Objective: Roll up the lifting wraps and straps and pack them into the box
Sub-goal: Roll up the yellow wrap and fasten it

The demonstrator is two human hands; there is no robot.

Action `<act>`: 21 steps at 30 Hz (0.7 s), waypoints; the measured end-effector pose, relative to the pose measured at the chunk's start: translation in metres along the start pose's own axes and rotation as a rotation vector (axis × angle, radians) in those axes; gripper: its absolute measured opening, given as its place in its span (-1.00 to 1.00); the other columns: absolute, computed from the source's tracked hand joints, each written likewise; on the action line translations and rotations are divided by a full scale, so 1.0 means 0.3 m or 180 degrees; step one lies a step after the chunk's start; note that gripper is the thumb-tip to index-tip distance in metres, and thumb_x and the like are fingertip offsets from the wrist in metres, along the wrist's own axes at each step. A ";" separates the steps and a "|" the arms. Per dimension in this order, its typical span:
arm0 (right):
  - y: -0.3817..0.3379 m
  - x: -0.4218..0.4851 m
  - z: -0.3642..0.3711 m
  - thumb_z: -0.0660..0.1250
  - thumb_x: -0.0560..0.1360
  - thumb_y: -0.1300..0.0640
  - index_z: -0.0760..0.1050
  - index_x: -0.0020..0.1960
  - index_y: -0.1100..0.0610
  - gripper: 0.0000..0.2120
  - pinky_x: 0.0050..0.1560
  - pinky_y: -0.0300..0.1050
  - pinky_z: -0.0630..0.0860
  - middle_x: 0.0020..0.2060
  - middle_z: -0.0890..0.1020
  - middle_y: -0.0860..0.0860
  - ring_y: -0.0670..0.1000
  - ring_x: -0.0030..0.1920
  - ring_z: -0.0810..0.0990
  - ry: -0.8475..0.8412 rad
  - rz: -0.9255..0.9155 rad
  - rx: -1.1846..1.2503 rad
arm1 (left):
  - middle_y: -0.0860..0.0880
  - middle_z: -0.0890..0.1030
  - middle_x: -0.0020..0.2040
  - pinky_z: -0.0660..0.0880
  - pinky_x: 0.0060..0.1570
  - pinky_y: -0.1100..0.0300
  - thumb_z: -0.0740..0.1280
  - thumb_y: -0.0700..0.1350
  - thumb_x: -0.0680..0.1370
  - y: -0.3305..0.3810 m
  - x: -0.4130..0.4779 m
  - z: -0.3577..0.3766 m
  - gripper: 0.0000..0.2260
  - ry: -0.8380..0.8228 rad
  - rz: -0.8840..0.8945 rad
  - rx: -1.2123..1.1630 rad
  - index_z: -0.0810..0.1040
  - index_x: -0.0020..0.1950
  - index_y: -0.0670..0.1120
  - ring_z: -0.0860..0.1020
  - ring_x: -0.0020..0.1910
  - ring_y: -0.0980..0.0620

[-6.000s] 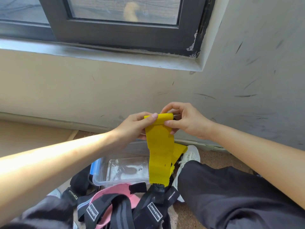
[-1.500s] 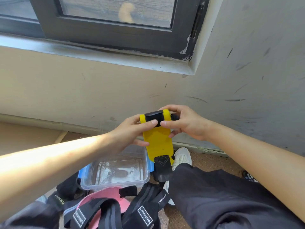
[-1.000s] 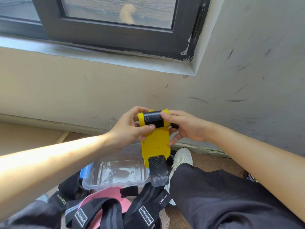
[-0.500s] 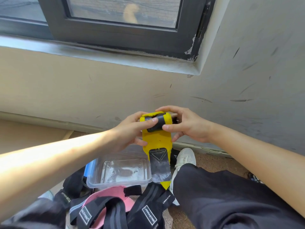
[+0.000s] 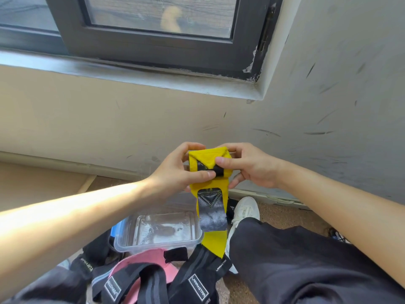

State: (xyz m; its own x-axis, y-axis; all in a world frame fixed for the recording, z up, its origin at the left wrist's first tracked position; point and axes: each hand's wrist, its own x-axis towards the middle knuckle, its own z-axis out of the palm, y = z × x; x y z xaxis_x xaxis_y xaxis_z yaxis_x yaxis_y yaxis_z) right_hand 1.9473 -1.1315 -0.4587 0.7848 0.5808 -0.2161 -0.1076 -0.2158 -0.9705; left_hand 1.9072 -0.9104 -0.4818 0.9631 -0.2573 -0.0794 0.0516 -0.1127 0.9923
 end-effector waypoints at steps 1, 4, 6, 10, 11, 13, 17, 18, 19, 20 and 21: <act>-0.002 -0.001 -0.003 0.43 0.46 0.03 0.58 0.24 0.12 -0.63 -0.26 -0.09 0.69 -0.06 0.69 0.02 0.10 -0.04 0.71 0.0003 -0.0030 0.0041 | 0.03 0.68 0.09 0.54 -0.35 0.23 0.60 -0.06 0.45 0.008 0.002 -0.007 -0.50 -0.0075 -0.0094 0.0051 0.50 0.32 0.08 0.69 -0.08 0.15; 0.000 -0.001 -0.006 0.47 0.42 0.10 0.56 0.26 0.11 -0.58 -0.19 -0.09 0.70 -0.08 0.68 0.00 0.06 -0.04 0.70 0.0023 -0.0077 0.0043 | 0.08 0.71 0.09 0.51 -0.32 0.23 0.48 0.27 0.35 0.022 0.006 -0.028 -0.46 -0.0386 -0.0345 0.0115 0.56 0.27 0.07 0.67 0.03 0.14; 0.004 0.002 -0.005 0.48 0.41 0.15 0.53 0.30 0.12 -0.54 -0.12 -0.04 0.70 -0.04 0.67 0.00 0.07 0.01 0.70 0.0042 -0.0083 0.0017 | 0.07 0.70 0.10 0.55 -0.25 0.18 0.43 0.31 0.37 0.024 0.009 -0.039 -0.45 -0.0434 -0.0419 0.0117 0.57 0.25 0.05 0.66 0.08 0.12; 0.001 0.002 -0.003 0.47 0.46 0.29 0.50 0.35 0.18 -0.53 0.01 0.02 0.67 0.04 0.64 0.04 0.11 0.09 0.69 0.0038 -0.0166 -0.0027 | 0.09 0.70 0.06 0.58 -0.22 0.18 0.44 0.24 0.40 0.021 0.013 -0.050 -0.51 -0.0389 -0.0425 0.0257 0.55 0.26 0.05 0.65 0.09 0.13; -0.001 0.001 -0.002 0.45 0.48 0.33 0.50 0.36 0.18 -0.54 0.02 0.03 0.67 0.04 0.64 0.04 0.11 0.09 0.69 0.0041 -0.0174 -0.0048 | 0.10 0.71 0.02 0.57 -0.24 0.19 0.45 0.22 0.39 0.019 0.014 -0.050 -0.52 -0.0368 -0.0392 0.0293 0.55 0.25 0.05 0.65 0.07 0.13; -0.005 0.001 0.002 0.45 0.49 0.36 0.51 0.36 0.15 -0.55 0.05 0.07 0.68 0.06 0.62 0.05 0.12 0.08 0.69 0.0053 -0.0170 -0.0049 | 0.10 0.72 -0.05 0.55 -0.28 0.19 0.47 0.17 0.38 0.015 0.013 -0.050 -0.53 -0.0299 -0.0289 0.0313 0.56 0.23 0.04 0.66 0.01 0.14; -0.020 -0.001 0.004 0.46 0.54 0.11 0.52 0.37 0.06 -0.59 0.03 0.13 0.67 0.14 0.62 0.07 0.15 0.16 0.68 -0.0007 0.0063 0.0056 | 0.10 0.72 -0.11 0.53 -0.35 0.24 0.51 0.07 0.37 0.012 0.005 -0.046 -0.53 -0.0154 -0.0068 0.0145 0.53 0.23 -0.01 0.66 -0.10 0.16; -0.021 -0.004 0.004 0.43 0.55 0.01 0.52 0.37 0.06 -0.58 0.03 0.15 0.66 0.17 0.64 0.09 0.16 0.20 0.66 -0.0055 0.0165 0.0046 | 0.09 0.72 -0.11 0.53 -0.36 0.26 0.51 0.05 0.37 0.013 0.003 -0.043 -0.53 -0.0140 -0.0022 0.0091 0.52 0.24 -0.02 0.66 -0.12 0.16; -0.021 -0.007 0.004 0.40 0.54 -0.07 0.52 0.37 0.05 -0.55 0.03 0.15 0.66 0.20 0.65 0.10 0.18 0.24 0.64 -0.0095 0.0275 0.0021 | 0.09 0.72 -0.09 0.54 -0.35 0.26 0.51 0.03 0.38 0.012 0.001 -0.042 -0.53 -0.0127 0.0023 0.0046 0.52 0.24 -0.03 0.67 -0.12 0.15; -0.021 -0.010 0.006 0.37 0.52 -0.13 0.52 0.38 0.02 -0.53 0.03 0.14 0.65 0.23 0.65 0.11 0.21 0.25 0.63 -0.0120 0.0375 -0.0005 | 0.08 0.73 -0.07 0.55 -0.33 0.25 0.52 0.01 0.38 0.011 0.000 -0.040 -0.53 -0.0112 0.0066 0.0000 0.51 0.24 -0.03 0.67 -0.10 0.13; -0.020 -0.011 0.007 0.35 0.51 -0.16 0.52 0.38 -0.01 -0.52 0.02 0.13 0.65 0.24 0.65 0.11 0.23 0.24 0.63 -0.0132 0.0446 -0.0027 | 0.07 0.73 -0.05 0.57 -0.31 0.24 0.53 -0.01 0.38 0.011 -0.001 -0.040 -0.53 -0.0089 0.0096 -0.0040 0.51 0.24 -0.03 0.68 -0.08 0.11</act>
State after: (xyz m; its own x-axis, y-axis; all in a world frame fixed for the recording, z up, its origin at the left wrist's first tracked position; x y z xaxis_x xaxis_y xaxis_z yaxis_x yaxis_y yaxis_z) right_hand 1.9439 -1.1304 -0.4523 0.7365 0.5764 -0.3539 -0.2091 -0.3036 -0.9296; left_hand 1.9104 -0.8991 -0.4775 0.9565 -0.2872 -0.0517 0.0260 -0.0926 0.9954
